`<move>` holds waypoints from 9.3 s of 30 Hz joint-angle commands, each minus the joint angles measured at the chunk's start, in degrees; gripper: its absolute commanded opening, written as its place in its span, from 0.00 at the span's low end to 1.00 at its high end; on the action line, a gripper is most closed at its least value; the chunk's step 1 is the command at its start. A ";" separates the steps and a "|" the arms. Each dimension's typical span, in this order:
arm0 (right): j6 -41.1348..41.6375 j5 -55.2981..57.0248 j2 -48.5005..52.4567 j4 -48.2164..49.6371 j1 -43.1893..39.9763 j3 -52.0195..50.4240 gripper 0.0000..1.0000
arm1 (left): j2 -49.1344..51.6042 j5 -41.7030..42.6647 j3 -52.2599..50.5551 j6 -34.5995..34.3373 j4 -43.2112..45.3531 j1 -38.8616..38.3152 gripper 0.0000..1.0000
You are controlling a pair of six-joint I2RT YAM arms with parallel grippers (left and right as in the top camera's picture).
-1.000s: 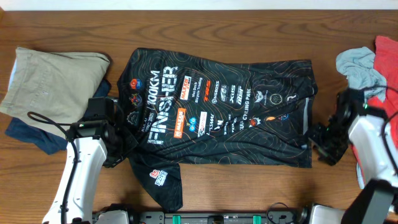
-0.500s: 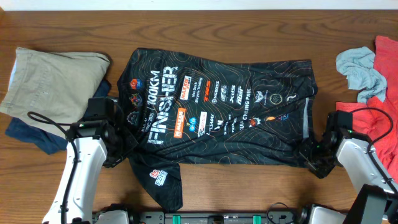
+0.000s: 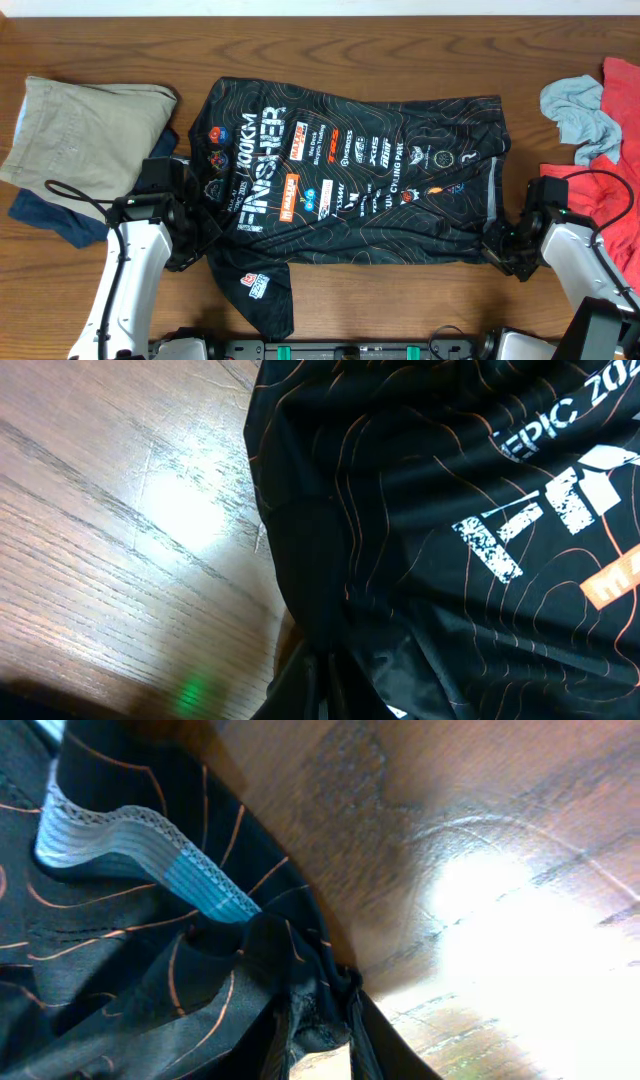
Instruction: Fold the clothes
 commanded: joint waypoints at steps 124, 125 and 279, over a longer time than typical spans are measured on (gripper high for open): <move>-19.28 3.28 -5.55 -35.23 -4.42 69.94 0.01 | 45.57 19.12 34.12 7.76 7.21 -33.29 0.19; -19.28 3.26 -5.55 -35.41 -4.42 69.94 0.01 | 45.57 17.59 34.14 7.76 7.96 -32.89 0.08; -10.67 -4.37 18.84 17.77 0.35 82.66 0.01 | 24.72 -0.79 65.09 11.87 51.47 -7.21 0.06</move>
